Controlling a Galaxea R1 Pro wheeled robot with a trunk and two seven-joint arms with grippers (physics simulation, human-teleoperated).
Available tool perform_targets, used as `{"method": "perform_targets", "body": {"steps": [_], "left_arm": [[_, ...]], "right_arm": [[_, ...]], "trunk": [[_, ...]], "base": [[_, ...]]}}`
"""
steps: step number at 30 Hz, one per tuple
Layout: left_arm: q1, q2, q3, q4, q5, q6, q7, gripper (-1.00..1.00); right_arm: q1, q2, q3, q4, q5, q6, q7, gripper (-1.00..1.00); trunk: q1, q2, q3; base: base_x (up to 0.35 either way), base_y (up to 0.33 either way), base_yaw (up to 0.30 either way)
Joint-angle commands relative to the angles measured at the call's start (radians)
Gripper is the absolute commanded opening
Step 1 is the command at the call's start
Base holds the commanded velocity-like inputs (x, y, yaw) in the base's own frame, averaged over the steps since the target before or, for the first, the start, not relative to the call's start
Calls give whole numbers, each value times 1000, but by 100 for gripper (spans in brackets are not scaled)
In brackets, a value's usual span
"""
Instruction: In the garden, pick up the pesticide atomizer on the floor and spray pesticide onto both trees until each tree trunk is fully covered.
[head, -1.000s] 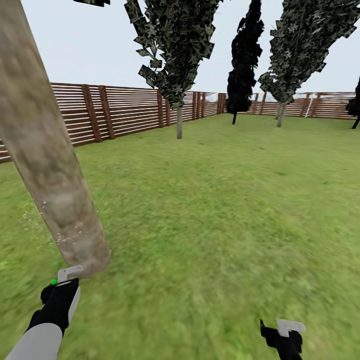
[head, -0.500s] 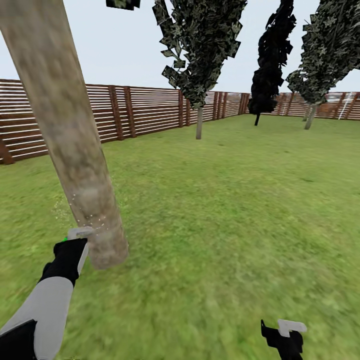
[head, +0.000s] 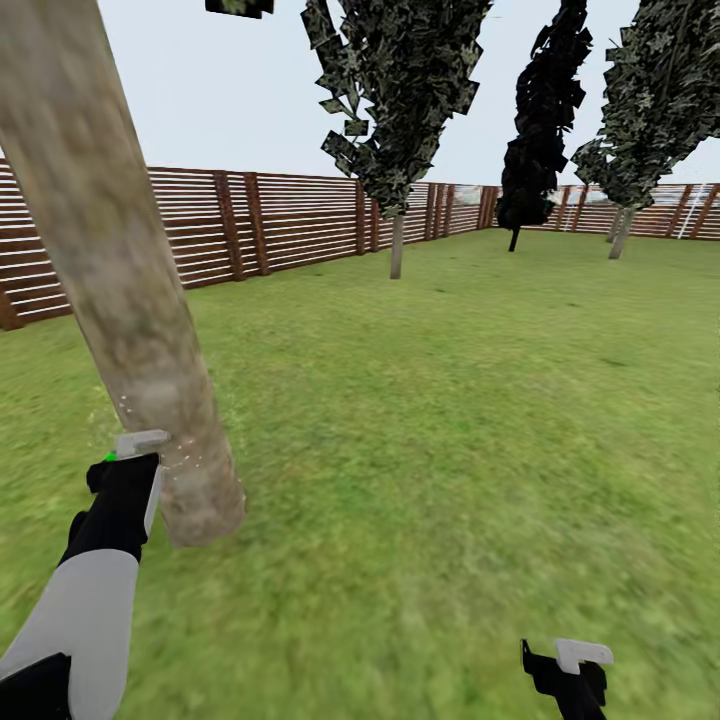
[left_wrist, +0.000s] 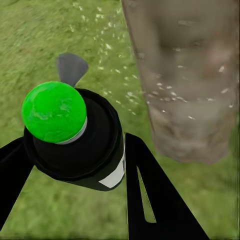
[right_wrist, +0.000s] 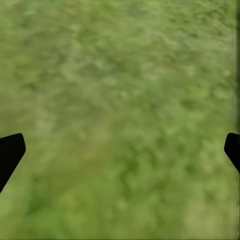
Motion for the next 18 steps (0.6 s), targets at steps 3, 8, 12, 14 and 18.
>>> {"method": "perform_targets", "body": {"steps": [3,8,12,14,18], "left_arm": [[-1,0,0,0,-5,5,0,-100],[-1,0,0,2,-5,6,0,-100],[-1,0,1,2,-5,5,0,-100],[-1,1,2,2,-5,5,0,-100],[-1,3,2,0,-5,6,0,-100]], "right_arm": [[0,1,9,0,-4,0,-4,100],[0,1,9,0,-4,0,-4,100],[0,1,9,0,-4,0,-4,100],[0,1,9,0,-4,0,-4,100],[0,1,9,0,-4,0,-4,100]], "trunk": [[0,0,-1],[0,0,-1],[0,0,-1],[0,0,-1],[0,0,-1]], "base": [[0,-273,0],[0,-274,0],[0,-274,0],[0,-274,0],[0,-274,42]]}}
